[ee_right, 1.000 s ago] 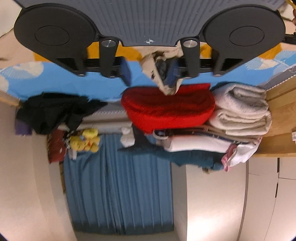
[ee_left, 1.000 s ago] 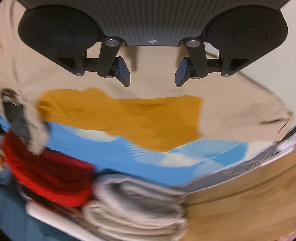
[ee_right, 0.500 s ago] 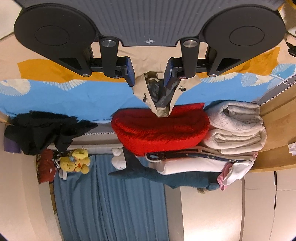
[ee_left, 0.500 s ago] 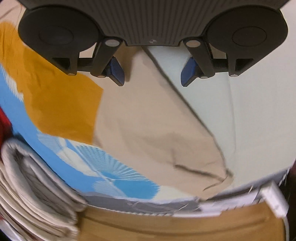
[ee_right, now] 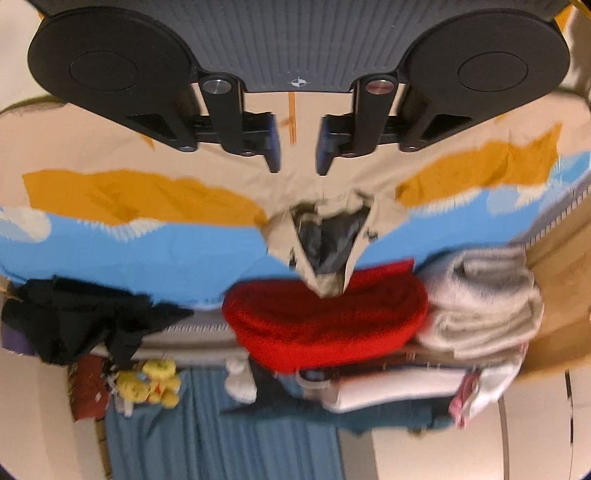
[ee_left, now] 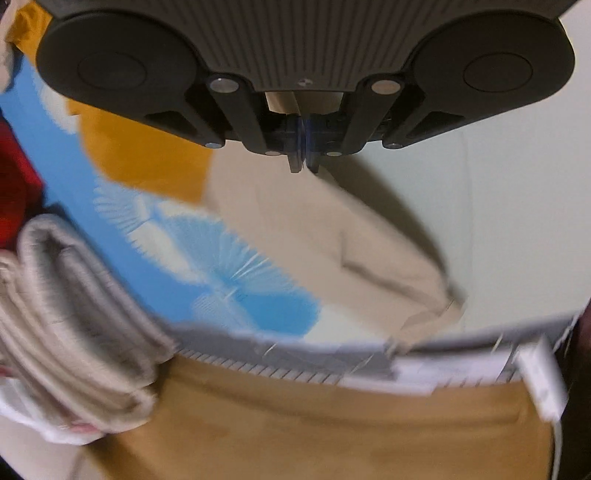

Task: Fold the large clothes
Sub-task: 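Close the left gripper on the beige sleeve cuff, then carry the sleeve across the jacket body and open the left gripper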

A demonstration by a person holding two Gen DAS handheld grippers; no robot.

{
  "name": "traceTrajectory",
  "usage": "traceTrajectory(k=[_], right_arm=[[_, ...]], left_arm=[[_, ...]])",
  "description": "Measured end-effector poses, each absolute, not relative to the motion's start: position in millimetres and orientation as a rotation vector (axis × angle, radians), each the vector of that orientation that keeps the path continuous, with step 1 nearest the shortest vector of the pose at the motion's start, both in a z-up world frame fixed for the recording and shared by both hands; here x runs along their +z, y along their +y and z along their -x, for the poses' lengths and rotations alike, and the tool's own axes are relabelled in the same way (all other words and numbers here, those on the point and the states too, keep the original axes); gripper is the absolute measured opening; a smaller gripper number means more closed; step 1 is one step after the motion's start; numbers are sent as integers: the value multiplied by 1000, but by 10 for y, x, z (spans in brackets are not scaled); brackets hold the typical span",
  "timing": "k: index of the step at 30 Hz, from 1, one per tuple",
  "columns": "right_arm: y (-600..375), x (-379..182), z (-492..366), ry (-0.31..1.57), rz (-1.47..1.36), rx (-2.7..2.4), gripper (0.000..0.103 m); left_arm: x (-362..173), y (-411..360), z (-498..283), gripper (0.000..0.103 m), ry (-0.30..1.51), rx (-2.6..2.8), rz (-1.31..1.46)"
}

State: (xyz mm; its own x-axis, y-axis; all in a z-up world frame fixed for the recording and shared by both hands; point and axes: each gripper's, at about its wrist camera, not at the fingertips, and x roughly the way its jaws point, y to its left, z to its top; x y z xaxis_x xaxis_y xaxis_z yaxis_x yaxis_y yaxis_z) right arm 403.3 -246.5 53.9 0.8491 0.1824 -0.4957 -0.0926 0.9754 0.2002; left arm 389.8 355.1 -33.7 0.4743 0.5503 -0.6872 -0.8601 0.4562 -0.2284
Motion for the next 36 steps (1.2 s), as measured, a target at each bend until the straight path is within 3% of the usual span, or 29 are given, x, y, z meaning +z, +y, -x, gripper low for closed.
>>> traceTrajectory(k=[6, 10, 12, 14, 16, 18, 20, 30, 36], right_arm=[[-2425, 433, -4066, 631, -145, 166, 16], [-2429, 437, -4047, 640, -147, 168, 16], [-2435, 435, -4045, 644, -147, 165, 17], [-2439, 425, -4047, 649, -145, 161, 17], [-2454, 417, -4048, 654, -144, 149, 18], [-2488, 410, -4063, 664, -151, 133, 24], [-2533, 408, -4084, 673, -166, 119, 28], [-2584, 404, -4130, 684, -192, 125, 29], [-2518, 397, -4150, 689, -182, 168, 29]], left_arm=[[342, 2682, -4216, 0, 449, 596, 399], [653, 1431, -4296, 0, 422, 117, 178], [554, 822, -4313, 3, 512, -129, 74], [326, 370, -4334, 13, 656, -308, 14], [125, 143, -4358, 46, 786, -359, -24], [66, 188, -4417, 55, 838, -312, 26], [72, 423, -4541, 57, 868, -285, 183], [-94, 1616, -4991, 56, 820, 80, 606], [-278, 1866, -5046, 50, 824, 87, 736]])
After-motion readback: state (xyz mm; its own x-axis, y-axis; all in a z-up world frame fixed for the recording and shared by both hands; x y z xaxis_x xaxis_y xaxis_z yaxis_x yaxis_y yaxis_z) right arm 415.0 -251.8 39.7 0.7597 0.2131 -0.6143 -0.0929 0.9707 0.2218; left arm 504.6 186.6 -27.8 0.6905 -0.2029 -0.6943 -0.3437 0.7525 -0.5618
